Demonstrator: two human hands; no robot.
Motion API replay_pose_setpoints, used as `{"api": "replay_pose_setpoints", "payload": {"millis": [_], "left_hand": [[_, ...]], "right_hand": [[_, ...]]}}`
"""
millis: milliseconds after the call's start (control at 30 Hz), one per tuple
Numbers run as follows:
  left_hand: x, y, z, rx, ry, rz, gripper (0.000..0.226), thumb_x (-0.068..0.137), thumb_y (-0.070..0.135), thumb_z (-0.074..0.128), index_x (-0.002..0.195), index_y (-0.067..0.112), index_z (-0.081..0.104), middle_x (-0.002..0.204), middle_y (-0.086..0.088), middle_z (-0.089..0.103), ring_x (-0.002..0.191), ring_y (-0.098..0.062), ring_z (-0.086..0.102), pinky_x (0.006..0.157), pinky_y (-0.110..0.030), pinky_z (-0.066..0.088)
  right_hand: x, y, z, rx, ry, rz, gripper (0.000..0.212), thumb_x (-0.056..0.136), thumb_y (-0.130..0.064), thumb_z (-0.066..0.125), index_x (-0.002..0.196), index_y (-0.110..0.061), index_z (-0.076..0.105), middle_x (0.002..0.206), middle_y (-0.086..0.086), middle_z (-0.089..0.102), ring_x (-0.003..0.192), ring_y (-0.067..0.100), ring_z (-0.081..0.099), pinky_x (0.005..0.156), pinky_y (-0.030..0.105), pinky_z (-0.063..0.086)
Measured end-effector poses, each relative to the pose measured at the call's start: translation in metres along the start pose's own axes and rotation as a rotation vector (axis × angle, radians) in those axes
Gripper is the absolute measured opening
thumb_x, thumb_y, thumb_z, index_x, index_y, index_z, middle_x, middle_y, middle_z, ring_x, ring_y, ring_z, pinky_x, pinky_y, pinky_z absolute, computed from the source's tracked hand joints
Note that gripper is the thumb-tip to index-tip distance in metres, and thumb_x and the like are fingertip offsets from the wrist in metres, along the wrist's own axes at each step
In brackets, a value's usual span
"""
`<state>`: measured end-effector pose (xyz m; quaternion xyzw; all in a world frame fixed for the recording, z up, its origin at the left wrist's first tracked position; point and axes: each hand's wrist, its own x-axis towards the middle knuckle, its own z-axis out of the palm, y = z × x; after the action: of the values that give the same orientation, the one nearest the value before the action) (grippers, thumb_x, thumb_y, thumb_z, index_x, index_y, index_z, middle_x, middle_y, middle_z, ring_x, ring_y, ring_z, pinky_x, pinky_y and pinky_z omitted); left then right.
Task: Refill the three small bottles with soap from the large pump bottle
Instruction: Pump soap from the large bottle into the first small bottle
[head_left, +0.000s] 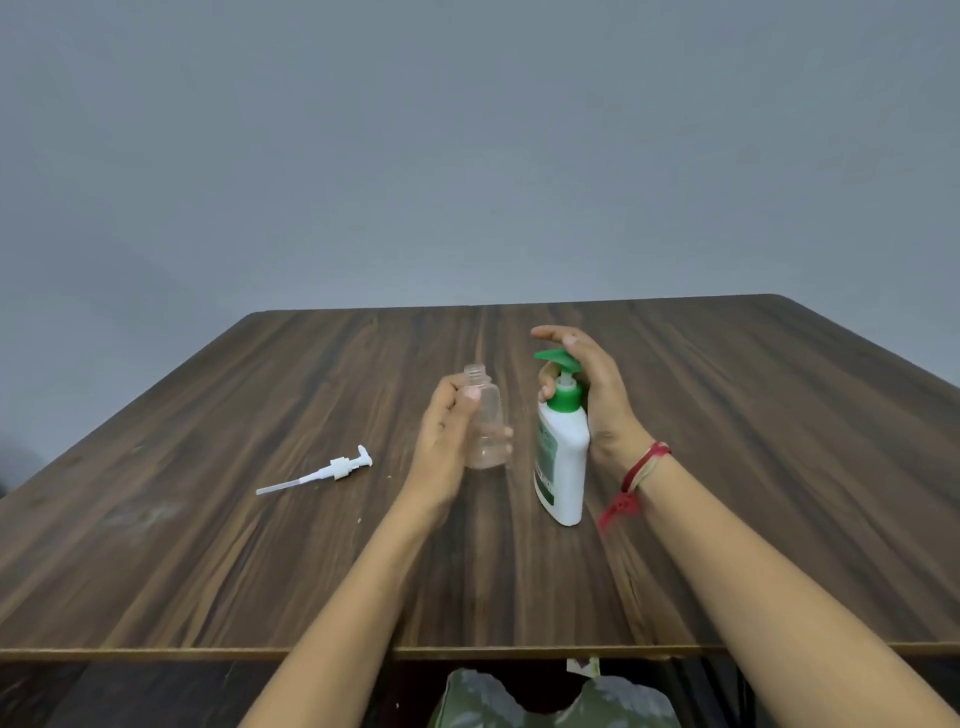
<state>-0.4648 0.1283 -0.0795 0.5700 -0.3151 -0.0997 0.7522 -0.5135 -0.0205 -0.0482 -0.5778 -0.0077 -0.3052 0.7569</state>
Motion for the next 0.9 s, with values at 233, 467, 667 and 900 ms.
{"api": "replay_pose_setpoints", "payload": {"millis": [233,467,667,900], "left_hand": [[-0.001,0.027,-0.001,-0.122,-0.006,-0.118,0.029,0.084,0.040,0.067,0.099,0.016,0.059,0.084,0.001,0.066,0.067,-0.016,0.061,0.049,-0.027,0.051],[0.010,0.041,-0.007,-0.140,-0.026,-0.268,0.034,0.069,0.041,0.071,0.095,0.020,0.071,0.099,-0.002,0.072,0.092,-0.019,0.067,0.064,-0.021,0.052],[0.014,0.041,-0.005,-0.181,-0.025,-0.346,0.035,0.069,0.041,0.069,0.096,0.019,0.073,0.098,0.000,0.074,0.094,-0.017,0.068,0.064,-0.019,0.054],[0.019,0.046,0.002,-0.131,-0.021,-0.335,0.034,0.072,0.042,0.069,0.096,0.019,0.073,0.095,0.002,0.073,0.086,-0.012,0.067,0.061,-0.018,0.053]], "right_hand": [[0.008,-0.005,0.001,0.016,-0.131,0.179,0.033,0.076,-0.022,0.049,0.102,-0.011,0.067,0.078,0.009,0.064,0.056,0.017,0.055,0.059,0.027,0.046],[0.032,-0.039,0.005,-0.338,-0.154,0.518,0.030,0.090,-0.009,0.036,0.091,-0.017,0.064,0.081,0.002,0.064,0.062,0.013,0.060,0.067,0.028,0.043],[0.034,-0.048,0.013,-0.576,-0.218,0.649,0.020,0.091,-0.016,0.045,0.088,-0.017,0.064,0.064,-0.002,0.059,0.063,0.012,0.053,0.063,0.025,0.036],[0.038,-0.061,0.020,-0.866,-0.337,0.627,0.026,0.090,-0.011,0.043,0.081,-0.023,0.063,0.084,0.001,0.058,0.083,0.016,0.052,0.076,0.034,0.046]]}}
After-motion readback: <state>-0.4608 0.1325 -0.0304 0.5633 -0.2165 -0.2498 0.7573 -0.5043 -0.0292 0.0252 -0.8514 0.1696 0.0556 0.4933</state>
